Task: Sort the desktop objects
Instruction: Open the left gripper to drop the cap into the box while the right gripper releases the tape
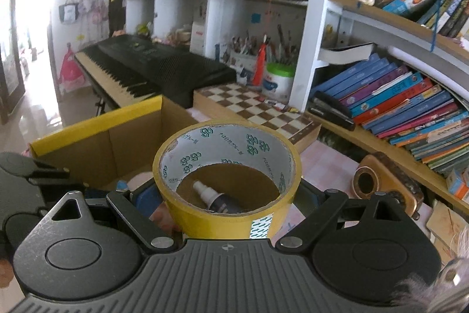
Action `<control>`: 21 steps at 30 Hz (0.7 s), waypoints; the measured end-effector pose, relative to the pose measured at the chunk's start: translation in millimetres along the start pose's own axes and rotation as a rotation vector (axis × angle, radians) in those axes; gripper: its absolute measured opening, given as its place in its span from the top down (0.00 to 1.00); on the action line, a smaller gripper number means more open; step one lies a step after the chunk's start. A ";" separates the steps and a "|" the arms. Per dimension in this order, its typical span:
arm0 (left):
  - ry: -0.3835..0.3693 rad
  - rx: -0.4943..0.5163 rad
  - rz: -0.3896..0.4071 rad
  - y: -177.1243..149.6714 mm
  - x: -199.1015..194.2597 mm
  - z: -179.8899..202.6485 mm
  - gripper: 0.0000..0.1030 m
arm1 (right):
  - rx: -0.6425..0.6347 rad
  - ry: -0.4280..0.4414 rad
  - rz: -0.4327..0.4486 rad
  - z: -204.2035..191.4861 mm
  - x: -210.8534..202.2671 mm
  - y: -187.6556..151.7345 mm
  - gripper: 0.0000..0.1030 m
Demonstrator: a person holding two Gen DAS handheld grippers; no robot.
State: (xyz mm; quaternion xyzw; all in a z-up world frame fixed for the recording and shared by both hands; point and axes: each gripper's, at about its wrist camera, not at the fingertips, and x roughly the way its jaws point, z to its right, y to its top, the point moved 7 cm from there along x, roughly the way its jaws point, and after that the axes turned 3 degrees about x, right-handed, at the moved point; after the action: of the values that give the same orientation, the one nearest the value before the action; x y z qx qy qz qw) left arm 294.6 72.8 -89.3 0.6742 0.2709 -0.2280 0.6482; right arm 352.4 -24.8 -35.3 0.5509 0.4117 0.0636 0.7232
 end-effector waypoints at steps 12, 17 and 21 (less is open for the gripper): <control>0.083 -0.055 0.111 3.2 -45.6 -20.1 0.34 | -0.072 0.043 -0.066 -11.2 22.3 -5.3 0.12; 0.096 -0.142 0.180 0.9 -69.8 -31.3 0.23 | -0.123 0.062 -0.106 -21.1 33.7 -8.9 0.12; 0.085 -0.188 0.226 -3.0 -84.6 -31.6 0.15 | -0.160 0.068 -0.161 -28.4 45.1 -18.8 0.12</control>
State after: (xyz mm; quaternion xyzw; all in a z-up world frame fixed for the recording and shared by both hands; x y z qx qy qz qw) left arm 227.8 98.5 -34.0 0.6458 0.2404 -0.0984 0.7180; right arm 356.1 13.8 -76.5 0.4540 0.4723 0.0565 0.7534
